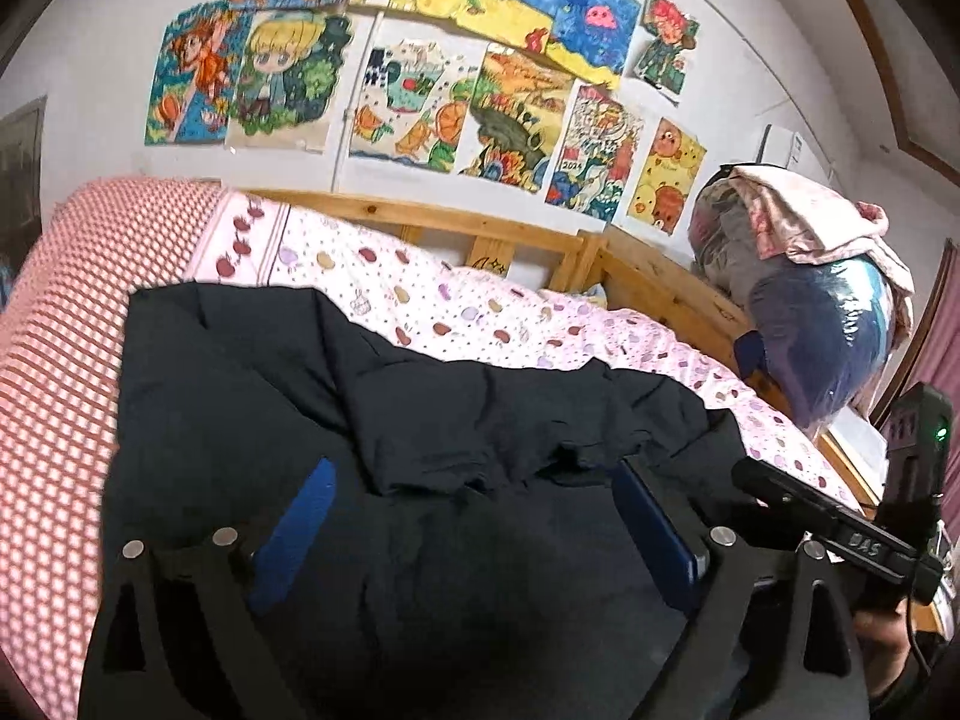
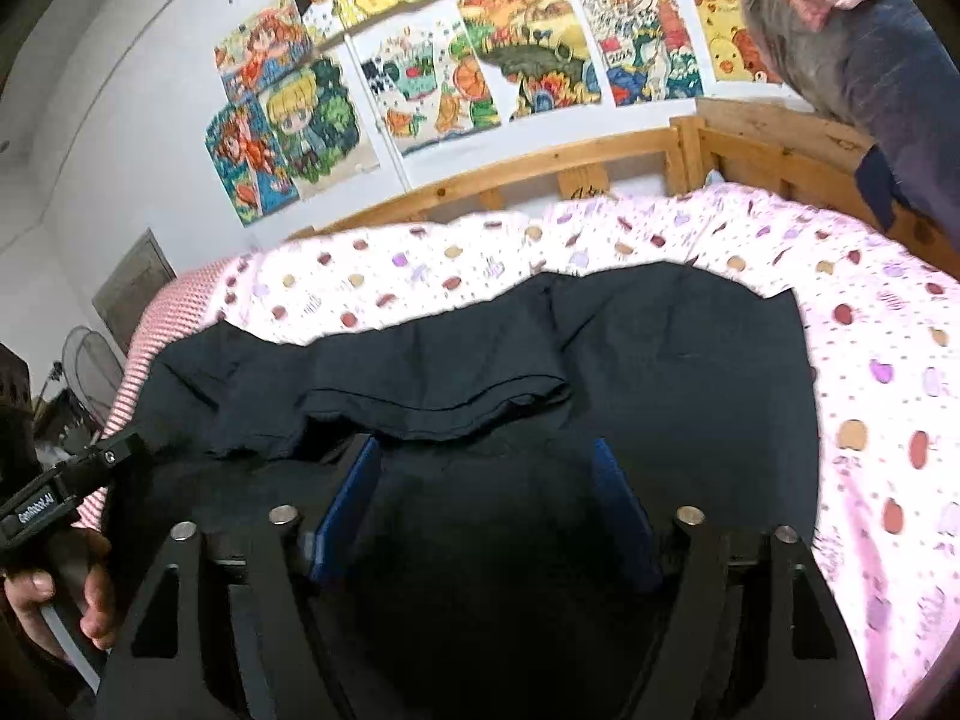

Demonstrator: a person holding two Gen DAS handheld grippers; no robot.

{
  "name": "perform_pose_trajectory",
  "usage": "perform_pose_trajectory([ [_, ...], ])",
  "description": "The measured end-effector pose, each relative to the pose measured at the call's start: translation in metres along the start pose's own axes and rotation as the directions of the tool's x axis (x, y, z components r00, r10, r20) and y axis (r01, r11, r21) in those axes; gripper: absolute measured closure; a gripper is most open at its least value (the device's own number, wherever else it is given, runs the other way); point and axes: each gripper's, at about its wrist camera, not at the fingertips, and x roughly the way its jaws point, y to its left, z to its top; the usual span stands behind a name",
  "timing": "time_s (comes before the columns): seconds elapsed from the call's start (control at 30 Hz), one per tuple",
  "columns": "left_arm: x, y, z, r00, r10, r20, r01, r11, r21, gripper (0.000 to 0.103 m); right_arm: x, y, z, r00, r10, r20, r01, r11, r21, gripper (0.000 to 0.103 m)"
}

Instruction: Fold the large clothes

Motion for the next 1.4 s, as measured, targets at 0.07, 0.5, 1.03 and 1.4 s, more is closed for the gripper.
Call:
perform_pose_trajectory([
  [0.07, -0.012, -0.008, 0.001, 1.000, 0.011, 0.015, -0.011, 1.000, 0.014, 0.004, -0.018, 0.005, -0.001, 1.000, 0.013, 0.012, -0.013, 1.000, -0.009, 0.023],
  [0.5, -0.110, -0.033, -0.013, 0.995, 0.050, 0.088, -0.056, 0.996, 0.072, 0.000, -0.122, 0.028, -0.012, 0.995, 0.022, 0.093, -0.013, 0.996, -0.091, 0.012],
  [1.03, -0.184, -0.052, -0.047, 0.991, 0.102, 0.085, -0.113, 0.985, 0.129, 0.000, -0.199, 0.046, -0.048, 0.992, 0.072, 0.108, -0.052, 0.983, -0.176, 0.011],
  [1.4, -0.239, -0.048, -0.089, 0.988, 0.134, 0.083, -0.148, 0.969, 0.197, 0.000, -0.249, 0.041, -0.084, 0.994, 0.082, 0.071, -0.064, 0.973, -0.220, 0.011],
])
